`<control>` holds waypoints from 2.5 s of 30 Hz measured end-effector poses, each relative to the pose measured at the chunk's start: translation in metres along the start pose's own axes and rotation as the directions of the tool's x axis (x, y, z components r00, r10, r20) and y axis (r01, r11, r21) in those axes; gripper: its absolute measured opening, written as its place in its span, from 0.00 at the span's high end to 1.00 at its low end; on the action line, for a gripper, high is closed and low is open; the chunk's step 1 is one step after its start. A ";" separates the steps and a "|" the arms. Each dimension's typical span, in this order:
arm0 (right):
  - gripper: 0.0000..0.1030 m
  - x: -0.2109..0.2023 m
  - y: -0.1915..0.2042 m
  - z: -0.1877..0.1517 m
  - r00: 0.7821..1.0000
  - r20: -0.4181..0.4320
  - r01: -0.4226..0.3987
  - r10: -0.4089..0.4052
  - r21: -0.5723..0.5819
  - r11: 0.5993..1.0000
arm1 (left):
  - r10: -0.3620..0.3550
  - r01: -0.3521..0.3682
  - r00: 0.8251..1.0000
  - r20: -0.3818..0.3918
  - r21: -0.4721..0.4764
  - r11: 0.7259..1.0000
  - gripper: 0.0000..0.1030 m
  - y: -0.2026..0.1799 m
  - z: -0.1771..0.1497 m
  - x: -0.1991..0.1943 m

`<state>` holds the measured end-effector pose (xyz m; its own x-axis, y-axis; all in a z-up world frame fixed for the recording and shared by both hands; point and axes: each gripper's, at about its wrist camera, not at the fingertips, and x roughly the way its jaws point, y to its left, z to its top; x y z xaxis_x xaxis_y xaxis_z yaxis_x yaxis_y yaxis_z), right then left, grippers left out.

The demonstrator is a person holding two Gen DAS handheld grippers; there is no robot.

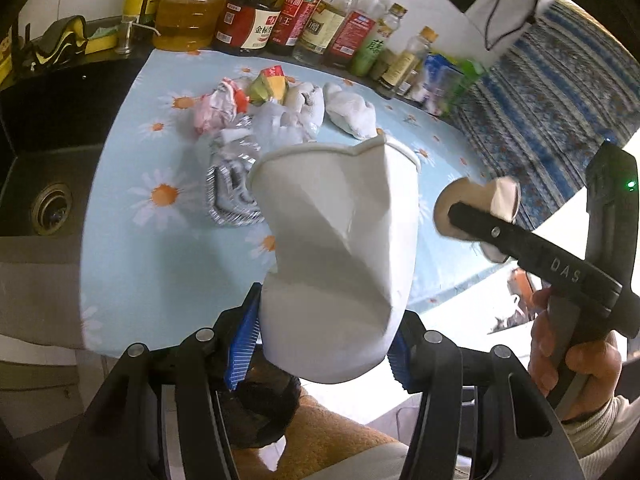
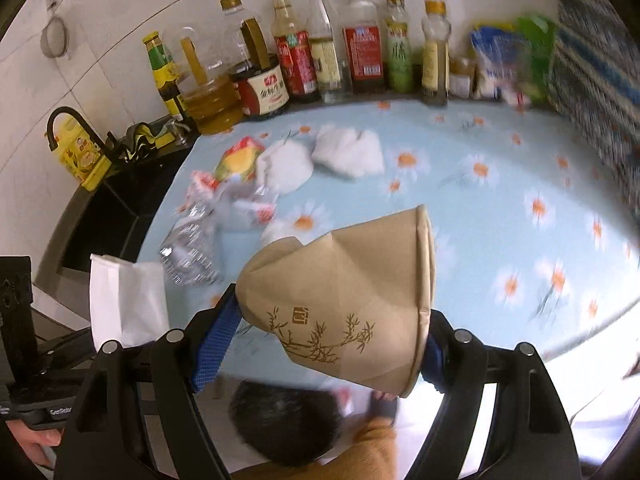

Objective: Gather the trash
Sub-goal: 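Lift both cups and carry them down toward the black trash bin, then open both tools over the bin to drop the two cups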

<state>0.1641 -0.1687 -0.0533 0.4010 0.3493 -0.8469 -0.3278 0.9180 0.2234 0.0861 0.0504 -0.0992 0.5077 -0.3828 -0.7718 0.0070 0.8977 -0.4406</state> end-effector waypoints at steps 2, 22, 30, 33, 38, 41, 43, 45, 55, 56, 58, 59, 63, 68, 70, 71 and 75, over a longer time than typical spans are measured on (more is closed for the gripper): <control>0.25 -0.004 0.009 -0.016 1.000 -0.008 -0.003 0.004 0.033 0.999 | -0.016 0.016 1.000 -0.008 0.013 1.000 0.49 0.008 -0.009 -0.006; 0.25 0.055 0.022 -0.142 0.918 -0.263 -0.158 0.297 0.446 0.881 | -0.092 0.094 0.974 -0.208 0.000 0.996 0.49 0.066 -0.108 0.003; 0.25 0.103 0.009 -0.179 0.883 -0.315 -0.138 0.349 0.536 0.833 | -0.080 0.067 0.939 -0.333 -0.052 0.996 0.49 0.086 -0.149 0.054; 0.25 0.131 0.000 -0.196 0.862 -0.323 -0.149 0.389 0.572 0.806 | -0.069 0.051 0.928 -0.367 -0.058 0.997 0.49 0.092 -0.157 0.074; 0.25 0.174 -0.010 -0.221 0.824 -0.343 -0.157 0.452 0.627 0.763 | -0.020 0.001 0.911 -0.413 -0.044 0.999 0.49 0.106 -0.171 0.113; 0.25 0.206 -0.016 -0.236 0.799 -0.352 -0.163 0.488 0.654 0.739 | -0.001 -0.037 0.893 -0.449 -0.076 0.996 0.49 0.121 -0.182 0.137; 0.25 0.222 -0.020 -0.244 0.790 -0.353 -0.160 0.502 0.672 0.723 | 0.006 -0.046 0.890 -0.456 -0.076 0.996 0.49 0.129 -0.188 0.147; 0.25 0.238 -0.023 -0.252 0.785 -0.361 -0.149 0.504 0.680 0.718 | 0.018 -0.060 0.885 -0.465 -0.075 0.995 0.49 0.133 -0.192 0.160; 0.05 0.271 -0.048 -0.280 0.757 -0.326 -0.105 0.566 0.795 0.598 | 0.034 -0.133 0.849 -0.527 -0.151 0.980 0.46 0.153 -0.211 0.209; 0.05 0.269 -0.051 -0.281 0.760 -0.310 -0.107 0.571 0.807 0.581 | 0.036 -0.144 0.844 -0.535 -0.162 0.976 0.35 0.154 -0.212 0.211; 0.05 0.266 -0.054 -0.281 0.759 -0.303 -0.116 0.576 0.808 0.577 | 0.045 -0.169 0.849 -0.526 -0.190 0.967 0.19 0.155 -0.212 0.212; 0.05 0.264 -0.055 -0.280 0.760 -0.310 -0.114 0.572 0.802 0.586 | 0.037 -0.165 0.852 -0.522 -0.201 0.966 0.19 0.155 -0.211 0.211; 0.05 0.255 -0.058 -0.274 0.762 -0.317 -0.124 0.564 0.784 0.608 | 0.062 -0.178 0.854 -0.517 -0.177 0.968 0.19 0.149 -0.210 0.207; 0.05 0.246 -0.058 -0.269 0.759 -0.338 -0.121 0.557 0.767 0.630 | 0.078 -0.183 0.854 -0.514 -0.158 0.970 0.19 0.148 -0.211 0.200; 0.05 0.245 -0.057 -0.271 0.758 -0.338 -0.121 0.558 0.767 0.630 | 0.081 -0.185 0.854 -0.513 -0.155 0.971 0.19 0.148 -0.211 0.198; 0.05 0.243 -0.057 -0.270 0.760 -0.342 -0.117 0.553 0.765 0.634 | 0.081 -0.184 0.855 -0.512 -0.154 0.971 0.19 0.147 -0.209 0.198; 0.05 0.234 -0.057 -0.266 0.771 -0.349 -0.114 0.533 0.748 0.654 | 0.091 -0.183 0.861 -0.501 -0.139 0.973 0.19 0.143 -0.204 0.188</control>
<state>0.0490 -0.1896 -0.3925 -0.1642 0.6931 -0.7019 0.3792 0.7013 0.6037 0.0068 0.0625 -0.4007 0.0060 -0.3575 -0.9339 -0.2058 0.9135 -0.3510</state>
